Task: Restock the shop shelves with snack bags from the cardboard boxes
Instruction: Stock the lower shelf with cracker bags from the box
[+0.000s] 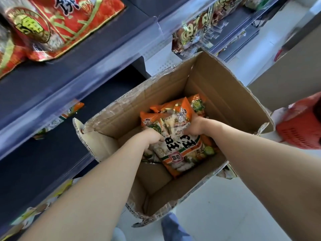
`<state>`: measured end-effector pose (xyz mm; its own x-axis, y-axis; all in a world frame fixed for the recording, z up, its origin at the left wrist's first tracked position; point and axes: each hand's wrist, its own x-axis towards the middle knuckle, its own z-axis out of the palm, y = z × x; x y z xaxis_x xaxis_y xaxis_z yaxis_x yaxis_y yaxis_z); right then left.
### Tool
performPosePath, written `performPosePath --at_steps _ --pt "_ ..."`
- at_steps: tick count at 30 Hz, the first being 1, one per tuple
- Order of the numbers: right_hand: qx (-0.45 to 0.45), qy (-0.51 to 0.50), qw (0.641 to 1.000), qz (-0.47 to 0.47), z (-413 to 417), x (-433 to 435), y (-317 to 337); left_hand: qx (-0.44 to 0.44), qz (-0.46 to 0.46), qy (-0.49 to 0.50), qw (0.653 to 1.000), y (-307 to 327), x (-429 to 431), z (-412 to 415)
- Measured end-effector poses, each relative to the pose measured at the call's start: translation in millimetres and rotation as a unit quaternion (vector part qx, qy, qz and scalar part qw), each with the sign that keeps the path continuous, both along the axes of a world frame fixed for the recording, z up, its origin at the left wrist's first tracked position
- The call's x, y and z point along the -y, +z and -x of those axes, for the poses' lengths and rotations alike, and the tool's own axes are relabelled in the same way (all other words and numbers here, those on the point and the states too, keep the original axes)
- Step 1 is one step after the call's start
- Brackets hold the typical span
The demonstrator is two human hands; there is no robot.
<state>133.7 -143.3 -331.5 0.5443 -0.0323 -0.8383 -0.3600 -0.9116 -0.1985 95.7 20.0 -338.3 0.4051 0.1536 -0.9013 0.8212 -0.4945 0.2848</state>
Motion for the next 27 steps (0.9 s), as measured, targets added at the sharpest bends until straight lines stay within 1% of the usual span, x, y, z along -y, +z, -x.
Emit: performPosePath --at_steps 2,7,10,12,14,16,18,21,22,24,25,27 --pt "-0.002 -0.031 1.0 -0.002 -2.0 -1.0 -4.0 -0.021 0.039 0.049 0.998 -4.1 0.2 1.3" --pt "0.0 -0.092 0.995 -0.035 -8.9 1.0 -12.6 -0.029 0.077 0.153 0.985 -18.9 -2.7 2.1" --pt "-0.005 -0.12 0.991 -0.06 -9.3 4.0 -15.3 -0.019 0.097 0.188 0.977 -20.9 -6.8 4.0" --pt "0.015 -0.134 0.988 -0.074 -8.7 4.8 -16.3 0.001 0.093 0.198 0.976 -24.1 -11.6 3.8" --pt "0.026 -0.133 0.987 -0.081 -7.1 4.8 -14.4 0.024 0.075 0.177 0.981 -25.3 -17.2 2.7" --pt "0.026 -0.123 0.987 -0.102 -4.5 3.4 -10.2 0.025 0.065 0.099 0.993 -20.1 -15.6 3.2" --pt "0.046 -0.105 0.986 -0.119 -1.6 -1.0 -1.5 0.037 0.049 0.037 0.997 -15.7 -10.4 4.0" --pt "0.077 -0.058 0.985 -0.141 1.3 -8.8 23.4 0.07 -0.052 -0.067 0.994 -1.9 -8.5 2.7" --pt "0.082 -0.043 0.984 -0.153 1.0 -9.3 32.5 0.096 -0.042 -0.083 0.991 2.3 -9.4 1.4" --pt "0.094 -0.018 0.98 -0.173 -1.3 -8.4 52.7 0.139 0.025 -0.086 0.986 15.7 -11.1 -0.1" --pt "0.102 -0.012 0.978 -0.181 -1.4 -8.1 63.7 0.156 0.044 -0.082 0.983 24.8 -11.4 0.1" --pt "0.119 -0.007 0.975 -0.19 0.7 -6.3 82.9 0.193 0.053 -0.067 0.977 42.7 -11.8 0.2"
